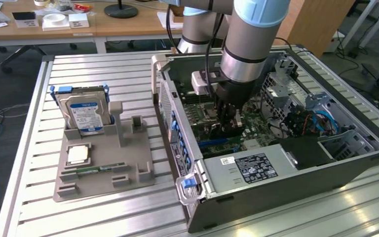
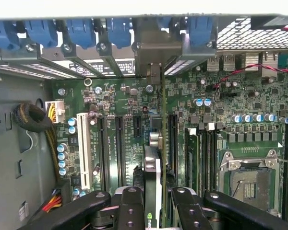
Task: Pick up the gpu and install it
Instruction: 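Insert the gpu into the slot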
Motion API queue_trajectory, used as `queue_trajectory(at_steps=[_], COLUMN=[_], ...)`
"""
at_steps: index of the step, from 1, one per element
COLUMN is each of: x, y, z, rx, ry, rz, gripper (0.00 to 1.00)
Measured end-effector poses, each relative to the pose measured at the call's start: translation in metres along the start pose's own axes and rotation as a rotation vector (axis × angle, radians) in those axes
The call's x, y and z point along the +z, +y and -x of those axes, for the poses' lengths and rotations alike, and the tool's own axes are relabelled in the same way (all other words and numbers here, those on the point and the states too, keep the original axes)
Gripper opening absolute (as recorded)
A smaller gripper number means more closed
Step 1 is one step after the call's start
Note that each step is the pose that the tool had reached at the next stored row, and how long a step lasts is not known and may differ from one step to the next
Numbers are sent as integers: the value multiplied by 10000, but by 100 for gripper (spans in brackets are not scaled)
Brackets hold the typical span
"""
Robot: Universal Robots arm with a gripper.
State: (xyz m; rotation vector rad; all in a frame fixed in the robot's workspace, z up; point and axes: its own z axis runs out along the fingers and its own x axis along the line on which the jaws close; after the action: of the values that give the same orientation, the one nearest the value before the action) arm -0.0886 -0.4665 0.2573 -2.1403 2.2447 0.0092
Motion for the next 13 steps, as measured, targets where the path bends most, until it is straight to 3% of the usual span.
queue_trajectory(at_steps=[3,13], x=[-1,0], y=[-20,-12], z=[0,13], rx=[1,13], ry=[5,7], rz=[41,41], gripper=[27,27])
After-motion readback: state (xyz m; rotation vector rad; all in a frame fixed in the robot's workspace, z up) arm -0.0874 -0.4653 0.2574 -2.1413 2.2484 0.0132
